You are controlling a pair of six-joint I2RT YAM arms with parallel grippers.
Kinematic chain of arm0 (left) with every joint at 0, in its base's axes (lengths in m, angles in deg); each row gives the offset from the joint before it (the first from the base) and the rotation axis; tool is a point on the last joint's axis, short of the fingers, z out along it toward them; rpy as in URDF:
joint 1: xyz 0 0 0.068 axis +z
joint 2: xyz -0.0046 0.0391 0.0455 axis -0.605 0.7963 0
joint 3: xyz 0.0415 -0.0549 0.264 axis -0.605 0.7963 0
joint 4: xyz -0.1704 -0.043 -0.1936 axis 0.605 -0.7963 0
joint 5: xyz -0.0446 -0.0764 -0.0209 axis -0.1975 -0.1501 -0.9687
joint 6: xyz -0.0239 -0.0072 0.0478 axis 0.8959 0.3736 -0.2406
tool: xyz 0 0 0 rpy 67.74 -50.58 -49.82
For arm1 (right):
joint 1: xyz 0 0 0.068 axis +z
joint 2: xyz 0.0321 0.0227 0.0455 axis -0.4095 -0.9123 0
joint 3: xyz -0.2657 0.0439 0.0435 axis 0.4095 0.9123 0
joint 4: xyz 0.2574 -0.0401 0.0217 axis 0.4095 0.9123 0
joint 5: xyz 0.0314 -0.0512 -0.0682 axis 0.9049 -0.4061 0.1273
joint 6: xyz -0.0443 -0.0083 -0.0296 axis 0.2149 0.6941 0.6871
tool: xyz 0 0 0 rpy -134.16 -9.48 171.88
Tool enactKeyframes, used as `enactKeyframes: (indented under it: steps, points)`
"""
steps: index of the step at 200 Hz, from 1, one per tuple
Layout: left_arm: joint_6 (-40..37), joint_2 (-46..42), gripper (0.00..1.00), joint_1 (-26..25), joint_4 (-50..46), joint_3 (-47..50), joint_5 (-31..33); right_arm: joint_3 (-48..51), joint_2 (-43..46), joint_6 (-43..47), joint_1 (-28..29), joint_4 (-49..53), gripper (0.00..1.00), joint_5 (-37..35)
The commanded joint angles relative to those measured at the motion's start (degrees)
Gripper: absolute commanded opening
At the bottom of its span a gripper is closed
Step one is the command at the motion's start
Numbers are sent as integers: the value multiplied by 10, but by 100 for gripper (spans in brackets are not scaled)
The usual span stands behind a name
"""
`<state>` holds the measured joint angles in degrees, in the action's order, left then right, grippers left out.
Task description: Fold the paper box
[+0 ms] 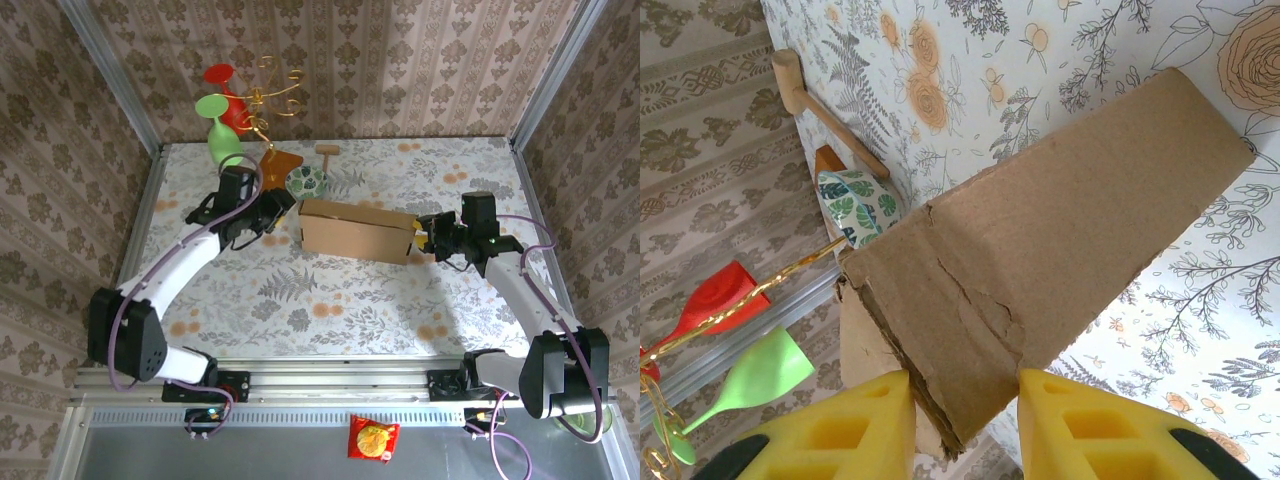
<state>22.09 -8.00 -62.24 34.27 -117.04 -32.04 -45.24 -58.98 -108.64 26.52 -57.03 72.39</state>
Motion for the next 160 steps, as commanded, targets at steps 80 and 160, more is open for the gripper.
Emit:
enactKeyframes:
  steps: [80, 160]
  points:
    - [-26, 49, 24, -7, 44, 25, -40, 23, -10, 27, -8, 55, 29, 0]
    - [-45, 5, 21, -25, 32, 60, -39, -31, -25, 150, -9, 164, 29, 6]
